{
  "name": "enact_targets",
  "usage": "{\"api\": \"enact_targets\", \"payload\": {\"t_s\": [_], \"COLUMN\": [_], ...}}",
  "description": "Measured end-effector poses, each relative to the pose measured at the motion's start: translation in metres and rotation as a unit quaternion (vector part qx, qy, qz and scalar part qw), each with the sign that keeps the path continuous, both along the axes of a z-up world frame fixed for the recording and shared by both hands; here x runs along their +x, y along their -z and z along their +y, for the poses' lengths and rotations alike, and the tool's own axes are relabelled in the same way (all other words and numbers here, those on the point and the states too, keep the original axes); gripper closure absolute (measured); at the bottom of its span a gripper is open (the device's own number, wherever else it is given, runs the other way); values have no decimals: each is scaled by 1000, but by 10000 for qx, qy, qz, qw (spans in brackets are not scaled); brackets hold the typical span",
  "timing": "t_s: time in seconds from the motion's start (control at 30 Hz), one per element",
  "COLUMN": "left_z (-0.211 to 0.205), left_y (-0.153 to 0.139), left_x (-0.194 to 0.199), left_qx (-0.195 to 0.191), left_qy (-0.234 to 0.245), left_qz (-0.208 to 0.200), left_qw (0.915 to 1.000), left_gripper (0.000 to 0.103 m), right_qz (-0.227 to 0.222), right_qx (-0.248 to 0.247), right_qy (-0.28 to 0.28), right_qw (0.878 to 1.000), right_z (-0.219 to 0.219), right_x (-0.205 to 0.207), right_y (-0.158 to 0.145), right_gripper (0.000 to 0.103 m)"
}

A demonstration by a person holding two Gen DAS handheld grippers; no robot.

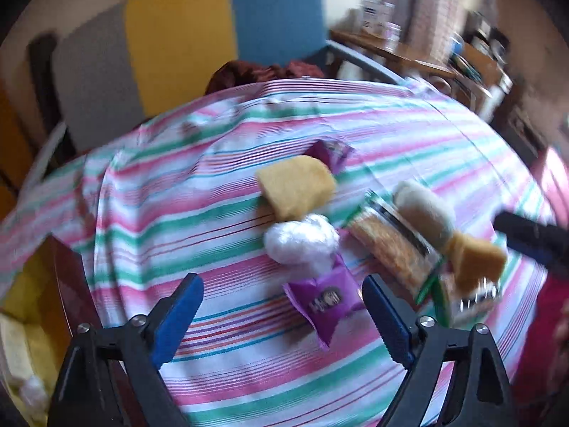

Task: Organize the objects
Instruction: 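Move the left tool to the purple snack packet and grasp it, then grasp a second purple packet with the right tool while the left tool holds its packet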

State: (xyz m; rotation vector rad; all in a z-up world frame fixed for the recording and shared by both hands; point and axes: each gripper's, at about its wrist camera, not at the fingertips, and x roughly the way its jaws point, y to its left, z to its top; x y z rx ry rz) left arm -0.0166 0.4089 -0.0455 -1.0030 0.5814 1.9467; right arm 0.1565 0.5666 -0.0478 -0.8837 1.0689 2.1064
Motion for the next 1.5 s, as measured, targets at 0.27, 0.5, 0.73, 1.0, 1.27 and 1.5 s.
{"api": "enact_targets", "payload": {"t_s": [0.27,0.5,0.73,1.0,1.27,1.5], "left_z": [15,22,-7,-60,-74,-83], "left_y": [13,41,41,50,51,50], "left_x": [39,18,19,31,28,32], "left_qx": [-500,-819,-488,-150,117,239], "left_qy": [1864,1848,1085,378,182,253], "left_qz": [1065,711,100,-354,-517,-457], "left_qw": [9754,9768,9929,9985,9984,9983], "left_gripper": [27,50,53,53,54,54], "right_qz": [36,43,43,204,-47,-360], "right_qx": [-82,-160,-119,106,221,189], "right_qy": [31,86,146,-102,-808,-1077], "right_qw": [10000,9998,9998,9997,9965,9934], "right_z": [2,5,6,-4,-23,2], "right_x": [2,4,5,-2,-33,-89], "right_y": [1,3,2,-6,-10,-18], "right_gripper": [21,21,21,21,21,24]}}
